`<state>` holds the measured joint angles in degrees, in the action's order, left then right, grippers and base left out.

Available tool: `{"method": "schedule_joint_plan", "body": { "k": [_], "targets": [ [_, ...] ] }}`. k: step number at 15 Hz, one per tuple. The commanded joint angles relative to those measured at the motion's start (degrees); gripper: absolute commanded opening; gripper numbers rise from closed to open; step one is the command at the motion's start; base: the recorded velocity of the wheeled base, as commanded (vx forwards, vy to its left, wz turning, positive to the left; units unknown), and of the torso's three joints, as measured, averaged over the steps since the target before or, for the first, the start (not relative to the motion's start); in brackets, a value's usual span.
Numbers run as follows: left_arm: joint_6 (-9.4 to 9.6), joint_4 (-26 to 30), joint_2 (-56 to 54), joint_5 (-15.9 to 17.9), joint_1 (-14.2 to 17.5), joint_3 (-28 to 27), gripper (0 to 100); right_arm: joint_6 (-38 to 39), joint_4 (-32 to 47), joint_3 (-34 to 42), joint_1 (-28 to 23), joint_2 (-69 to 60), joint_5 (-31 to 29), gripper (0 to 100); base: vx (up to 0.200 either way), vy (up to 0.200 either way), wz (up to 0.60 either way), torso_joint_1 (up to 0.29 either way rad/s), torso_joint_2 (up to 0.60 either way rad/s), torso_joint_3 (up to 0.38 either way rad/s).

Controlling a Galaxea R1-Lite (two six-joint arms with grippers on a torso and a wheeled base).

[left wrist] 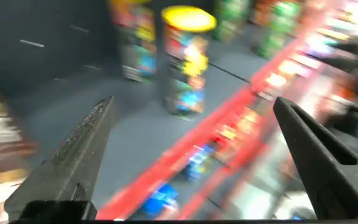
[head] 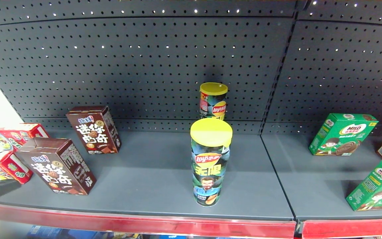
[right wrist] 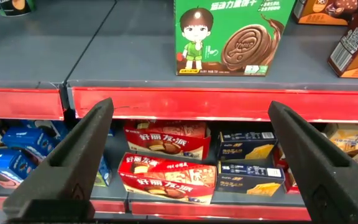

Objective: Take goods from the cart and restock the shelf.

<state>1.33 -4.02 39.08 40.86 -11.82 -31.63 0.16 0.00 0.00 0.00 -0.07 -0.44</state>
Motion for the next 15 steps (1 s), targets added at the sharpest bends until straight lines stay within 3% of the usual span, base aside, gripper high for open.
{"method": "schedule_joint_plan", "body": {
  "k": [1, 4, 7, 15],
  "targets": [
    [-0.01, -2.0, 6.3, -0.7, -4.1, 1.3, 100, 0.0, 0.0, 0.0, 0.0, 0.1, 0.0, 100, 0.000, 0.000, 0.00, 0.000, 0.00, 0.000],
    [-0.10, -13.2, 17.7, -10.1, -8.5, -0.6, 100, 0.0, 0.0, 0.0, 0.0, 0.1, 0.0, 100, 0.000, 0.000, 0.00, 0.000, 0.00, 0.000],
    [-0.01, -15.5, 26.0, -15.2, -9.1, -6.0, 100, 0.0, 0.0, 0.0, 0.0, 0.1, 0.0, 100, 0.000, 0.000, 0.00, 0.000, 0.00, 0.000],
    [-0.27, -17.6, 41.1, -17.2, -10.6, -14.2, 100, 0.0, 0.0, 0.0, 0.0, 0.1, 0.0, 100, 0.000, 0.000, 0.00, 0.000, 0.00, 0.000]
  ]
}}
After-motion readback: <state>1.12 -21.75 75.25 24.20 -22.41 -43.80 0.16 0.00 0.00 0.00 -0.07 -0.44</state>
